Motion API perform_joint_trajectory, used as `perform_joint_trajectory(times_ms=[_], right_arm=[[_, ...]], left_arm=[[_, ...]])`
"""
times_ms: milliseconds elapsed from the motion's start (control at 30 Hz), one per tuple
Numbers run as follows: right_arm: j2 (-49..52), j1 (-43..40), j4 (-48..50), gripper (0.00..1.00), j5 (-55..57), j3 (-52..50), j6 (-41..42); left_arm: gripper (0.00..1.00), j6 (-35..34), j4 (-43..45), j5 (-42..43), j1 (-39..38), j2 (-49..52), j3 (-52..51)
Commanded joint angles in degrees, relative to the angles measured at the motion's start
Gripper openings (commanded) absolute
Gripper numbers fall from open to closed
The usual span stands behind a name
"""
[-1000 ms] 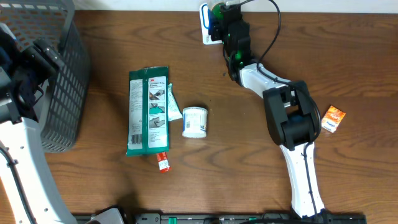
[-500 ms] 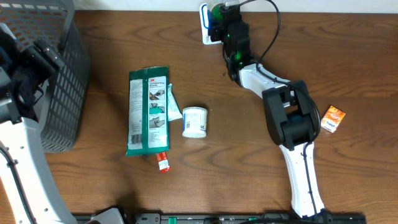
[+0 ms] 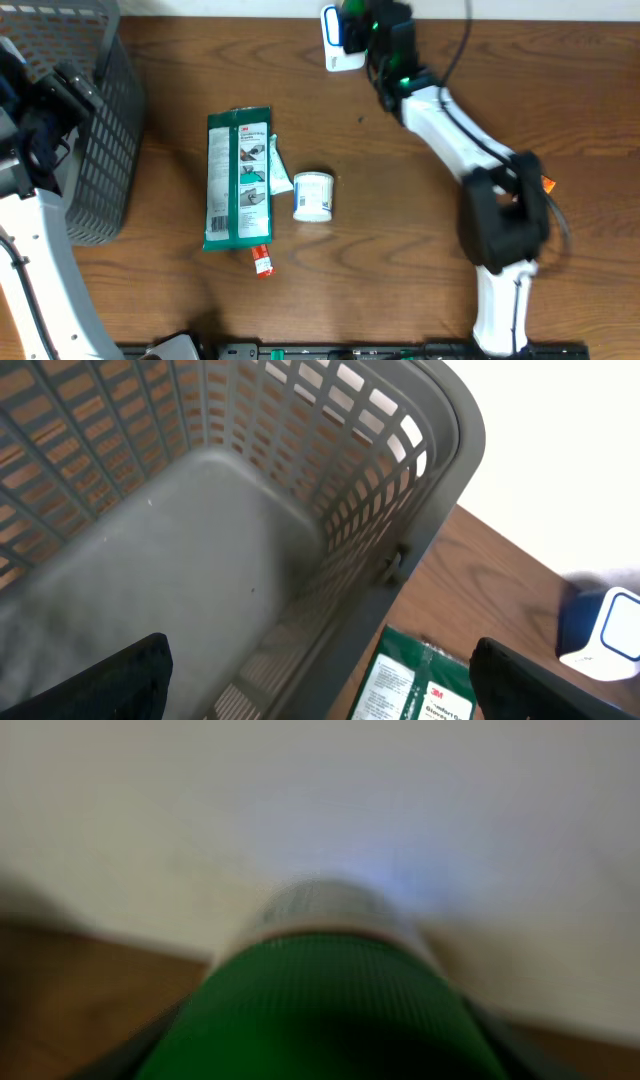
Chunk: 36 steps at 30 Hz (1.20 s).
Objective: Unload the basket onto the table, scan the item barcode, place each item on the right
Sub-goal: 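Lift the jar and hold it up to the scanner, then carry the jar right and set it beside the orange packet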
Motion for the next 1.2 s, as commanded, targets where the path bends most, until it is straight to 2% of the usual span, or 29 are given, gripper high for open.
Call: perform_joint_trajectory(times_ms=[0,267,500,567,667,767,800,967,1167], right_arm=[[-16.3,-0.4,-13.3,0.01,0.0,1.5,1.5],[-33.0,-3.6,-49.5,0.01,0.0,1.5,1.4],[-34.8,-9.3,-74.4,0.01,2.2,0.9,1.4],[-34.2,-11.0,-78.1,0.01,1.9,-1.1,1.5],[-34.1,-12.5,-77.5,0.01,1.8,-6.6,1.5],[-34.1,-14.0,-72.4,0.01,1.7,-15.1,3.9],[-34.1,-14.8,-68.4,0.01,1.7,-20.5,5.7],[-34.1,-18.0,-55.1,0.01,1.9,-34.3,8.0],[-34.1,-26.8,-45.1,0.01,2.2,-43.5,10.1]], left_arm=[[0.93,-0.3,0.0,-0.3,0.1,-0.1,0.5],[0.93,-0.3,0.0,-0.3,0.1,-0.1,0.5],[0.93,-0.3,0.0,-0.3,0.1,-0.1,0.5],[0.93,-0.3,0.0,-0.3,0.1,-0.1,0.5],[0.93,-0.3,0.0,-0.3,0.1,-0.1,0.5],[0.93,-0.3,0.0,-0.3,0.1,-0.1,0.5],[0.93,-0.3,0.0,-0.3,0.1,-0.1,0.5],[0.93,-0.3,0.0,-0.3,0.1,-0.1,0.5],[0.93,-0.3,0.0,-0.3,0.1,-0.1,0.5]])
